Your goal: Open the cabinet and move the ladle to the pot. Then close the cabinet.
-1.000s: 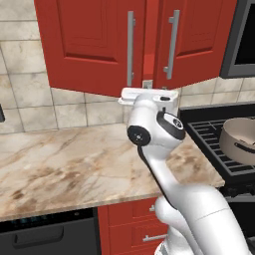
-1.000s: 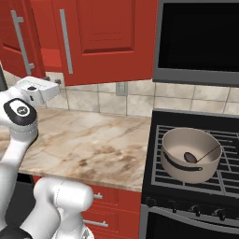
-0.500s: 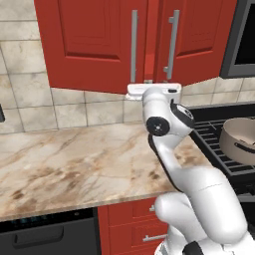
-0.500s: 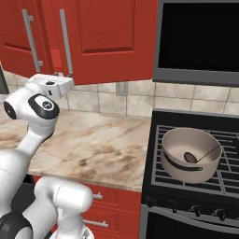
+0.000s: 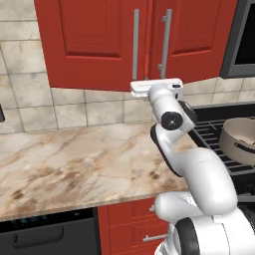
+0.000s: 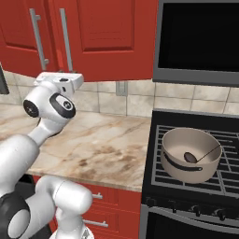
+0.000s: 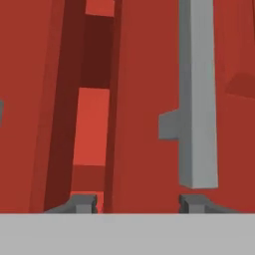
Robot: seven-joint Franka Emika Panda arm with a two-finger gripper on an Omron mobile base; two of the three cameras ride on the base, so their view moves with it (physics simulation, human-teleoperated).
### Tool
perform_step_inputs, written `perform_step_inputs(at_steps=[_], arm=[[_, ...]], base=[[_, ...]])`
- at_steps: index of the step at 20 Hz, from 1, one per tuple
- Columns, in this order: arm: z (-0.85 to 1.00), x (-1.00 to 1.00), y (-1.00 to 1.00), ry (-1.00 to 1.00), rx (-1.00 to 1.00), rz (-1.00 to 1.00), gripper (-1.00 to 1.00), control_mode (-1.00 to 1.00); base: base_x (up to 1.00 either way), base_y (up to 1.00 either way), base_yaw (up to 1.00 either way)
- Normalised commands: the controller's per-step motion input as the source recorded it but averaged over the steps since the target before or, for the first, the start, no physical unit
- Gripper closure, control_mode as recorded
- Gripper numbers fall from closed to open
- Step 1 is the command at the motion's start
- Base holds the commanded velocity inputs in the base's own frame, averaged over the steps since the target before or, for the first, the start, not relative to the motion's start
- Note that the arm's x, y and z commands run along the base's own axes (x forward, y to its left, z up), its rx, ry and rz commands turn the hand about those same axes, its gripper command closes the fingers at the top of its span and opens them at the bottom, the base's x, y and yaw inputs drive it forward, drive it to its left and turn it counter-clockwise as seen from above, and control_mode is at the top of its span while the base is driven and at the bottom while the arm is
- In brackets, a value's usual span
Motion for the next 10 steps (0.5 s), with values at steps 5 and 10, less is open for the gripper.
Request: perform_step_inputs(at_steps=[5,10], arm=[[0.01,0.29,0.0,0.01,0.0,0.12,-1.0,-1.0],[0.06,0.24,0.0,0.02,0.0,0.12,-1.0,-1.0]], base=[[0.0,0.0,0.0],[0.0,0.0,0.0]])
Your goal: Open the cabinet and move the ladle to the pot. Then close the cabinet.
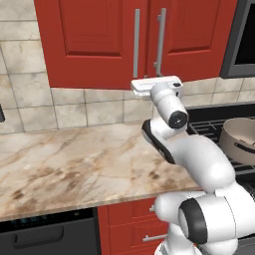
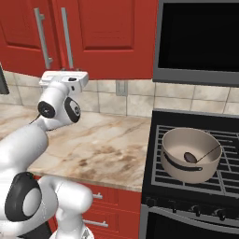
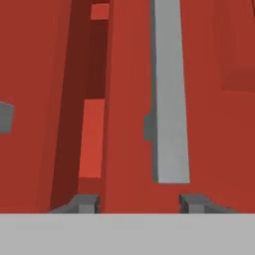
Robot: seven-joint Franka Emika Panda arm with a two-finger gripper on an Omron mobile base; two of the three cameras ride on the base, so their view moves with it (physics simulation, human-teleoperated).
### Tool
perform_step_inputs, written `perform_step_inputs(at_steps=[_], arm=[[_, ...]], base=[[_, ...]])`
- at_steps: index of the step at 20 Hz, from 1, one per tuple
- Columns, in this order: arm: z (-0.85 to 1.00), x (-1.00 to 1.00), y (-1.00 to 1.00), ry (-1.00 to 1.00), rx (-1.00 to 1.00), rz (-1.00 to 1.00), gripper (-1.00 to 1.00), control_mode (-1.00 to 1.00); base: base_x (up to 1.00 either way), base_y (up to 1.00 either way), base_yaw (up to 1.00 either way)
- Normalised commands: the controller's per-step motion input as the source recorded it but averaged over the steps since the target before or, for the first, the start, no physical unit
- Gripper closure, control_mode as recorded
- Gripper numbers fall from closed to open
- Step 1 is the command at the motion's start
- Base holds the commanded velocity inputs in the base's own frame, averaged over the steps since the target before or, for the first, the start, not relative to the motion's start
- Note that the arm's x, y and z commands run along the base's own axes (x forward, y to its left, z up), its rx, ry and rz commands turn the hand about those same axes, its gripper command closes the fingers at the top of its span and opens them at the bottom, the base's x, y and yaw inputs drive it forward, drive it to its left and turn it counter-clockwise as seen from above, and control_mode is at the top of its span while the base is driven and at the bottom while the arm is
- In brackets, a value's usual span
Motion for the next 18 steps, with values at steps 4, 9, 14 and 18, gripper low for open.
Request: perform_step_inputs(at_steps=[4,9,14,18], arm=[[0.01,0.56,0.0,0.08,0.01,0.12,-1.0,-1.0],[0.05,0.7,0.0,0.13,0.02,0.1,-1.0,-1.0],[0.09,0.47,0.13,0.11,0.0,0.02,-1.0,-1.0],[0.07,0.25,0.37,0.04,0.0,0.0,-1.0,-1.0]], base=[[0.0,0.0,0.0],[0.0,0.0,0.0],[0.0,0.0,0.0],[0.0,0.0,0.0]])
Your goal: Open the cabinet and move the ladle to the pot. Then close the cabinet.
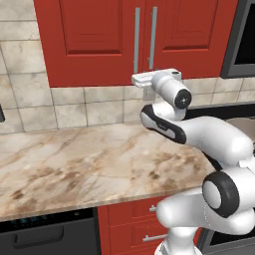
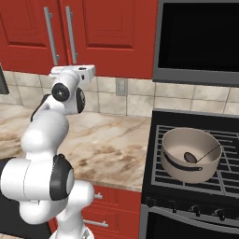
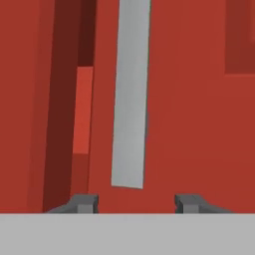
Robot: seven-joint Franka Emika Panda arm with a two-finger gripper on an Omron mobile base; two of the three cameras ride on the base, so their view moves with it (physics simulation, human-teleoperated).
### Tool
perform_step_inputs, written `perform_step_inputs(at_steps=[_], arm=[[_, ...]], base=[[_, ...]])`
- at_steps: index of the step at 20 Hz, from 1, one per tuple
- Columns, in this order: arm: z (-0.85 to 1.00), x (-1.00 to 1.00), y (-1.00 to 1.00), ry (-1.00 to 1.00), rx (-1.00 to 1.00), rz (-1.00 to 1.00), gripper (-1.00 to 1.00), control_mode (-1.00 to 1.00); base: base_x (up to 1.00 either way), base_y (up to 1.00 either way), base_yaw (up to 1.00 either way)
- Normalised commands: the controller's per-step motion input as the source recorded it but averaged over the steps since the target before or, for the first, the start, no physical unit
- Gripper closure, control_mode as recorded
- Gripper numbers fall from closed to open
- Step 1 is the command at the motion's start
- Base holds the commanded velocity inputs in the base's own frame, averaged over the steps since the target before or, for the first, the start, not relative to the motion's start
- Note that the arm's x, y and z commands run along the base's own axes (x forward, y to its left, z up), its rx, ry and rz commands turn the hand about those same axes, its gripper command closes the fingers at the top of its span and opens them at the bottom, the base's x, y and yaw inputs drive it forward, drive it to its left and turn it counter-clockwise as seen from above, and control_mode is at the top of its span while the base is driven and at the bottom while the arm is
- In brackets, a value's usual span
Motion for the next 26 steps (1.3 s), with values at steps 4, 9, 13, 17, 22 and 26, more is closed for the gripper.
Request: perform_step_inputs(at_steps=[4,9,13,17,22,26], arm=[[0.0,0.16,0.52,0.0,0.0,-0.02,-1.0,-1.0],[0.0,0.02,0.59,0.0,0.0,-0.08,-1.0,-1.0],[0.0,-0.09,0.61,0.0,0.0,-0.11,-1.0,-1.0],[0.01,-0.21,0.59,0.0,0.0,-0.15,-1.0,-1.0],[0.01,-0.08,0.55,0.0,0.0,-0.19,-1.0,-1.0],[0.08,0.0,0.6,0.0,0.0,-0.22,-1.0,-1.0]], base=[[0.0,0.0,0.0],[0.0,0.0,0.0],[0.0,0.0,0.0],[0.0,0.0,0.0],[0.0,0.0,0.0],[0.0,0.0,0.0]])
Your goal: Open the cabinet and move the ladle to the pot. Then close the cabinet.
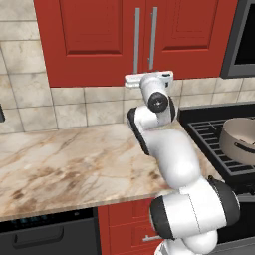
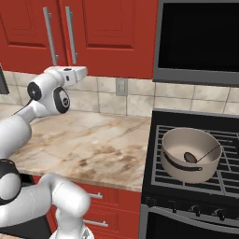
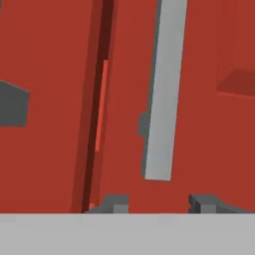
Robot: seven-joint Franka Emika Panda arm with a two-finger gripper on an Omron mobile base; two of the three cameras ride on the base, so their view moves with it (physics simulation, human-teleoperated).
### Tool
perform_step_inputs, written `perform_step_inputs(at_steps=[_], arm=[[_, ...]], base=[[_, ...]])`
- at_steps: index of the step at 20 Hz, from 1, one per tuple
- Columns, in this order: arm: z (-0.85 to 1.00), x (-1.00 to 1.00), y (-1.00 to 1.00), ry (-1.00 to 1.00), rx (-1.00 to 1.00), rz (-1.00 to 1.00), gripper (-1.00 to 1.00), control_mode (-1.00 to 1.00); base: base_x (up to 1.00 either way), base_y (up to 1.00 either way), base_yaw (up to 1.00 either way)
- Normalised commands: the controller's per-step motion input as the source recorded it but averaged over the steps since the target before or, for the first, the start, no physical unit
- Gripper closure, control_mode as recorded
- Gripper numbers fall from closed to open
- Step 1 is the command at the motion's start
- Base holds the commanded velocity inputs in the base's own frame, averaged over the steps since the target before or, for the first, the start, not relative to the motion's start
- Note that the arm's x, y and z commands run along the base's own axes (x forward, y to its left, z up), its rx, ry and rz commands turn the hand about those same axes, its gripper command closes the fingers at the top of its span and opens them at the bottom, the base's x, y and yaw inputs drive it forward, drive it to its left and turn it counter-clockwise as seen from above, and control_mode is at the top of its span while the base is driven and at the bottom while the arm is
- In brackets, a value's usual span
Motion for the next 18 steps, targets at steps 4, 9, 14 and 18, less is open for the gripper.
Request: perform_step_inputs(at_steps=[4,9,14,18], arm=[[0.13,0.0,0.59,0.0,0.0,-0.21,-1.0,-1.0],[0.13,0.0,0.63,0.0,0.0,-0.21,-1.0,-1.0],[0.12,0.0,0.64,0.0,0.0,-0.22,-1.0,-1.0],[0.07,0.18,0.53,0.02,0.0,-0.21,-1.0,-1.0]], base=[[0.0,0.0,0.0],[0.0,0.0,0.0],[0.0,0.0,0.0],[0.0,0.0,0.0]])
